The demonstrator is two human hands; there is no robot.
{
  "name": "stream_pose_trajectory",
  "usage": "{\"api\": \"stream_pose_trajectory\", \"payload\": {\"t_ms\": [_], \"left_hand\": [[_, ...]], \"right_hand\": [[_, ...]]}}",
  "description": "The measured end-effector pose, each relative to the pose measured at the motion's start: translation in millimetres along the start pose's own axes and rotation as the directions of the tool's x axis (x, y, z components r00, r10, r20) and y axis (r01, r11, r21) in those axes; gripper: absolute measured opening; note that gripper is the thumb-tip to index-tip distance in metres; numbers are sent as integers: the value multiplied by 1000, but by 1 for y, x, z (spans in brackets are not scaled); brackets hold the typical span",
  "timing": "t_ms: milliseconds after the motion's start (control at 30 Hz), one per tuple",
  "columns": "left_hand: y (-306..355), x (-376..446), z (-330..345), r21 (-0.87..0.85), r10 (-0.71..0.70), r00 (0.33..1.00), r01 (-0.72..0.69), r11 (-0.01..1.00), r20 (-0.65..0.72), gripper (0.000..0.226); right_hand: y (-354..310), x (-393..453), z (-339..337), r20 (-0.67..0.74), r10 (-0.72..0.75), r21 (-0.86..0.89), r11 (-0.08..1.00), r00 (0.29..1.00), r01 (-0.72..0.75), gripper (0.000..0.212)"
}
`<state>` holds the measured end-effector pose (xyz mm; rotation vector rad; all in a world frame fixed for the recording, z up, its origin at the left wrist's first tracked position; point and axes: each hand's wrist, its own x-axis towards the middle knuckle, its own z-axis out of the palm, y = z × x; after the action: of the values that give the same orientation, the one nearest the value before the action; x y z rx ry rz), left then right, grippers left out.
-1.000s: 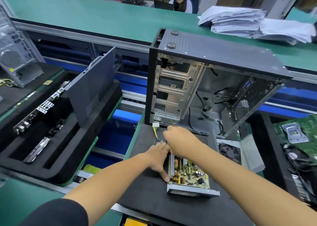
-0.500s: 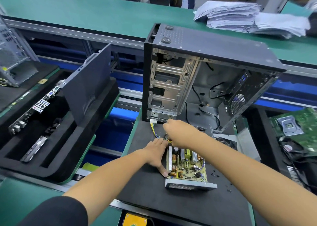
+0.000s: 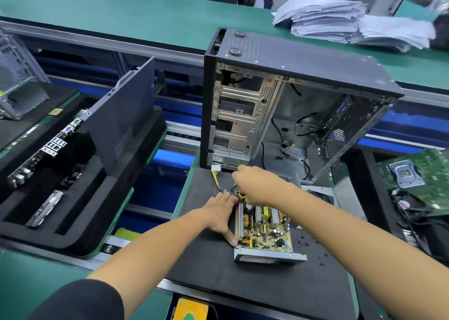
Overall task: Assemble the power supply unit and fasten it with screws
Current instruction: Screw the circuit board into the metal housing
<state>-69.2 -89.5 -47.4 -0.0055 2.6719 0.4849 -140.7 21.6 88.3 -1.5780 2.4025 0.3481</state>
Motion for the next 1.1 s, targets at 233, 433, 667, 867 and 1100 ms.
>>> {"api": "stream_pose_trajectory", "payload": {"t_ms": [233, 433, 667, 867, 1100], "left_hand": [[-3, 0, -3, -26, 7, 1000, -7, 1000, 20, 122], [-7, 4, -12, -373, -74, 997, 69, 925, 1, 34], [-2, 10, -6, -606, -211, 975, 123, 786, -76, 26], [-5, 9, -7, -681, -166, 985, 84, 727, -56, 21], [-5, 16, -5, -699, -201, 979, 119, 705, -36, 27]], "right_hand": [[-3, 5, 4, -120, 35, -147, 988, 992, -52, 21], [-1, 1, 3, 15, 16, 42, 999, 1000, -16, 23], [1, 0, 4, -94, 77, -80, 993, 993, -84, 26], [0, -3, -5, 71, 28, 66, 997, 997, -33, 24], [-4, -1, -2, -68, 68, -36, 997, 995, -71, 29]]}}
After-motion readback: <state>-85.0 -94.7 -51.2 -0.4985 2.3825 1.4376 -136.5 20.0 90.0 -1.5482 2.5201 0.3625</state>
